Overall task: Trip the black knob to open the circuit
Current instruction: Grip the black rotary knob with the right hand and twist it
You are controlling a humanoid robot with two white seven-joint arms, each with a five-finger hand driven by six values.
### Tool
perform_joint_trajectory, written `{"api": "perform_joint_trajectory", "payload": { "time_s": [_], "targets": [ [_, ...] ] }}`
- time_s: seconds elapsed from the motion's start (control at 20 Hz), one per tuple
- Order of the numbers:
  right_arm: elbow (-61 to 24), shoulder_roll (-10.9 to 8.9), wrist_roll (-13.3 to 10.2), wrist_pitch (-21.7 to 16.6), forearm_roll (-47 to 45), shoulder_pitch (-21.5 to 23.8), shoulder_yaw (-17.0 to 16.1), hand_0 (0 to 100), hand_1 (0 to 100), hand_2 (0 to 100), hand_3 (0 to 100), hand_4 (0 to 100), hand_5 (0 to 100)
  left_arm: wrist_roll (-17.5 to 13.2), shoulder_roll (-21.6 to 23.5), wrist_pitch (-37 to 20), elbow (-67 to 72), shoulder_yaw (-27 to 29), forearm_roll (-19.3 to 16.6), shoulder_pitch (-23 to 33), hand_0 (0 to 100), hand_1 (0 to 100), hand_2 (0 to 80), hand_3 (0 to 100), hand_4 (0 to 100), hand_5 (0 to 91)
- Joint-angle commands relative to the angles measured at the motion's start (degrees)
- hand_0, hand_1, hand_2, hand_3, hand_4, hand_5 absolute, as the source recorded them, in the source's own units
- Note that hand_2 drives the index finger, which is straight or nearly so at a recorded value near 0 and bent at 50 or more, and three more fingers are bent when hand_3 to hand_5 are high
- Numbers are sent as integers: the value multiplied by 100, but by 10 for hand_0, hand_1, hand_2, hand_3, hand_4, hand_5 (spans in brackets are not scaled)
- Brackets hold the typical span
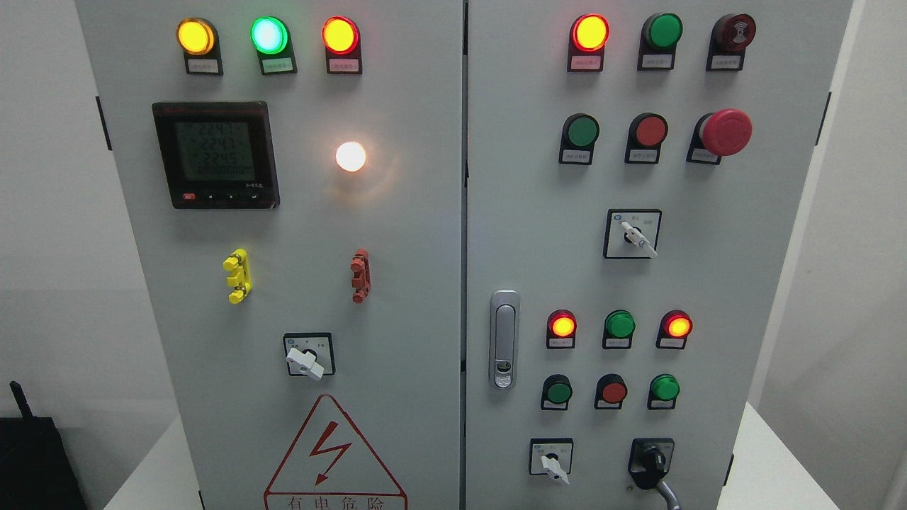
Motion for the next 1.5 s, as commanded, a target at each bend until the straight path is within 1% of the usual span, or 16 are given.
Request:
{"api": "perform_joint_trajectory", "payload": {
  "time_s": [0.0,0.6,0.85,1.45],
  "targets": [
    [-116,19,90,-25,3,-115,164,0,0,0,1000,1000,981,-2,1,-19,1,14,14,-11,120,389,0,0,0,0],
    [-142,37,90,-33,-5,-115,172,0,0,0,1000,1000,981,-2,1,-20,1,14,14,-11,120,389,0,0,0,0],
    [-151,37,90,-33,-5,-115,287,0,0,0,1000,1000,981,-2,1,-20,1,14,14,-11,120,389,0,0,0,0],
    [-160,37,55,-60,-5,-159,287,0,0,0,1000,1000,982,-2,1,-11,1,14,14,-11,120,389,0,0,0,0]
  ]
}}
